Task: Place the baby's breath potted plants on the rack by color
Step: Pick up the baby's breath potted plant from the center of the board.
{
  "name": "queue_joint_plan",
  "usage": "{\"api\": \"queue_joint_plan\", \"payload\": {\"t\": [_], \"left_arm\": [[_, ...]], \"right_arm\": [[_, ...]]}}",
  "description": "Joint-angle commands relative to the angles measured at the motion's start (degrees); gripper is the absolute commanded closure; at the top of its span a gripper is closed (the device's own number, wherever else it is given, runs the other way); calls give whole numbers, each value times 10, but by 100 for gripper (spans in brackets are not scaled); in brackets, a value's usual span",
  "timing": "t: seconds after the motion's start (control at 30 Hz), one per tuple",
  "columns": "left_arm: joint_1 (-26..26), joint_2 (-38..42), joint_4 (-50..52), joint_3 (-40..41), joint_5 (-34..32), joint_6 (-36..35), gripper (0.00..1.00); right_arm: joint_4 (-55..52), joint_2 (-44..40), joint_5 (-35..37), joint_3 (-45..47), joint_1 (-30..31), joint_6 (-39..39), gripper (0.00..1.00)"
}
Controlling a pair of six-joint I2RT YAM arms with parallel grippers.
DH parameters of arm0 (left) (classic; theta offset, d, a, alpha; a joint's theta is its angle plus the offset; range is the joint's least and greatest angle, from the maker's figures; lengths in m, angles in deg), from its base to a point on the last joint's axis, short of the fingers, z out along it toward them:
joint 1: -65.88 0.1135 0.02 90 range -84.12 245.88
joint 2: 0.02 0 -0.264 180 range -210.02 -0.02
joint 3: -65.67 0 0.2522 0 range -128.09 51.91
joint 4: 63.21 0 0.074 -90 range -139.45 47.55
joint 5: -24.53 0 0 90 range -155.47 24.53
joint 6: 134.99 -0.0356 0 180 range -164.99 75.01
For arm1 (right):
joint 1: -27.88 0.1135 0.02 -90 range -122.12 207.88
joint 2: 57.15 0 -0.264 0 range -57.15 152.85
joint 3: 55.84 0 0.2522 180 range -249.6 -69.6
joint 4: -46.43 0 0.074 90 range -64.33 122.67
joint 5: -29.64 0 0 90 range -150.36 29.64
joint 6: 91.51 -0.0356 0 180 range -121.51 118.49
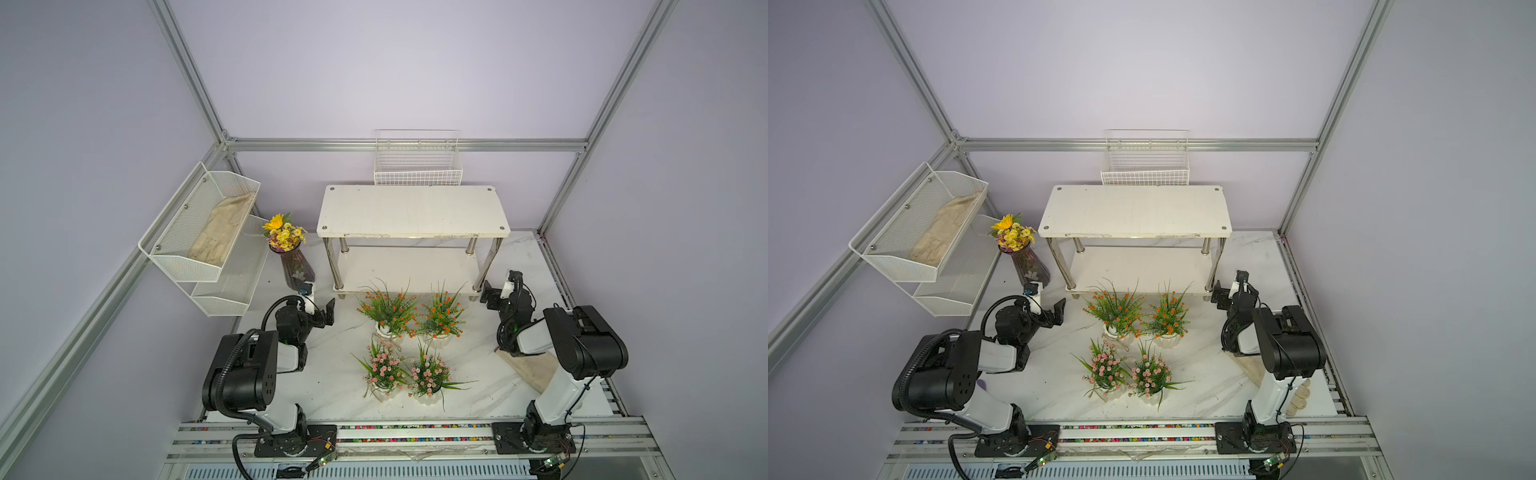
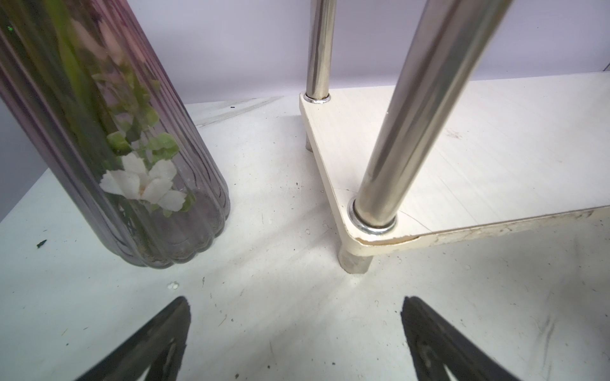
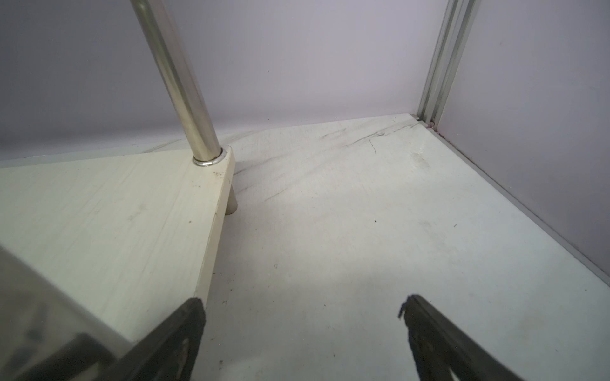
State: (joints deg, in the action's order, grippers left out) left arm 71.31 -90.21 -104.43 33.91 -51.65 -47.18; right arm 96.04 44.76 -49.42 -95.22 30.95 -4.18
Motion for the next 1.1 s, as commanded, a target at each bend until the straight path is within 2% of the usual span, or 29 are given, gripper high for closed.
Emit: {"api": "queue_joint_plan", "payload": {"t": [0.0, 0.33, 0.4, 0.5, 0.57, 0.67, 0.73, 0.8, 0.9, 1.0, 1.07], "left_arm": [[-1, 8, -15, -20, 8, -6, 0], [-1, 10, -16, -19, 7, -6, 0], [-5, 15, -14, -21, -10, -6, 0], [-12, 60, 66, -41, -60, 5, 0], [-13, 112, 107, -45, -97, 18, 0], [-21, 204, 148, -32, -118, 27, 0], [-38, 281, 250, -55, -127, 29, 0], [-58, 339, 323, -83, -159, 51, 0], [-88, 397, 430, -133, -147, 89, 0], [-133, 412, 499, -169, -176, 140, 0], [-162, 402, 559, -203, -191, 173, 0]], "right_arm": [[8, 3, 5, -8, 0, 1, 3], [12, 0, 8, -6, 0, 3, 3], [-18, -13, 14, -16, 0, 0, 3], [-49, -46, 21, -18, 0, 0, 3], [-58, -64, 28, -16, 0, -4, 3], [-105, -118, 44, -22, 5, -4, 3], [-143, -180, 47, -22, 7, -32, 3], [-236, -238, 36, -41, 9, -68, 3], [-443, -285, 39, -123, 11, -139, 5], [-608, -285, 37, -207, 17, -182, 9], [-673, -293, 37, -236, 23, -196, 10]]}}
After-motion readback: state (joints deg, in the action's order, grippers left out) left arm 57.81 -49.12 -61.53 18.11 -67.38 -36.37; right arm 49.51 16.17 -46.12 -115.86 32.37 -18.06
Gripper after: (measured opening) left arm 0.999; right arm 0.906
